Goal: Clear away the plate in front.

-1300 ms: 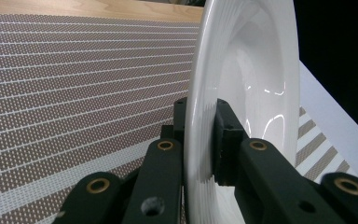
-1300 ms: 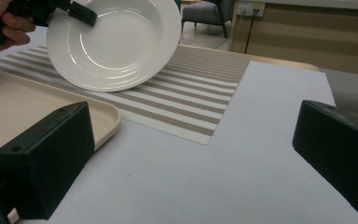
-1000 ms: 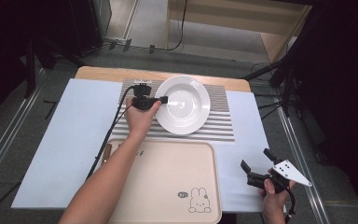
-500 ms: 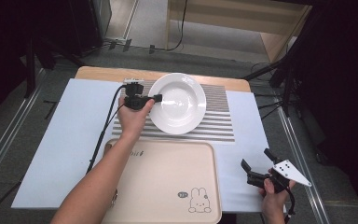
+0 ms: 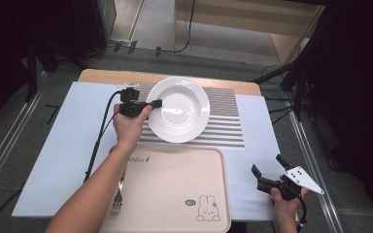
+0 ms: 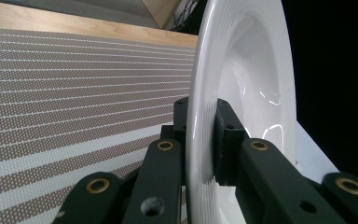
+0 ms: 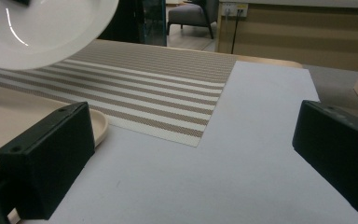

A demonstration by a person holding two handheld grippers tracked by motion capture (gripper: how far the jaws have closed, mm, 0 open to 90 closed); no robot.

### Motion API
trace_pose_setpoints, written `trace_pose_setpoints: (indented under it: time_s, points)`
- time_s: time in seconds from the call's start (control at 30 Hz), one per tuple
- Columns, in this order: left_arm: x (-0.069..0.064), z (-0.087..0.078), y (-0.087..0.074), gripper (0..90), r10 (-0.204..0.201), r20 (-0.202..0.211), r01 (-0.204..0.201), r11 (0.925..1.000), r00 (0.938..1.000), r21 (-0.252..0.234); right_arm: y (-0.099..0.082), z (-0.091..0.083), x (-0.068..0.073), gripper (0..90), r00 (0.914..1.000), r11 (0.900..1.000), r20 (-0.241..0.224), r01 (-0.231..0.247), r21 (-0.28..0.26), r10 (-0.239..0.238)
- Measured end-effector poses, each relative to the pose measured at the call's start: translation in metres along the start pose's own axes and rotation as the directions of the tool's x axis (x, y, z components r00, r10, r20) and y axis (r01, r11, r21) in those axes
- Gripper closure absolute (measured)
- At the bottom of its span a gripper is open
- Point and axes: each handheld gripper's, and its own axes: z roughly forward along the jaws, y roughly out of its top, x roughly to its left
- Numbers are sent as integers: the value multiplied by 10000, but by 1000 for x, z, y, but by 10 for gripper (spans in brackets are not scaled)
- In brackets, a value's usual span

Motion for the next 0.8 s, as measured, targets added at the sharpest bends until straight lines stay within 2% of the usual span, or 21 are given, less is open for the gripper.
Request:
trace_pose_setpoints:
  time_s: [0.17,0.37,0.8]
  points:
    - [1,-8,-4,815,-39,150,38,10000,9999,52,0,0,0,0,9998,9999,134,-123,15,122]
    - [4,-18,-12,816,-290,289,291,9996,9992,-41,0,1,0,0,9999,10000,132,-67,70,66]
    - [4,-40,-28,815,-253,395,253,9997,9989,13,0,1,1,0,9999,9999,149,-59,124,57]
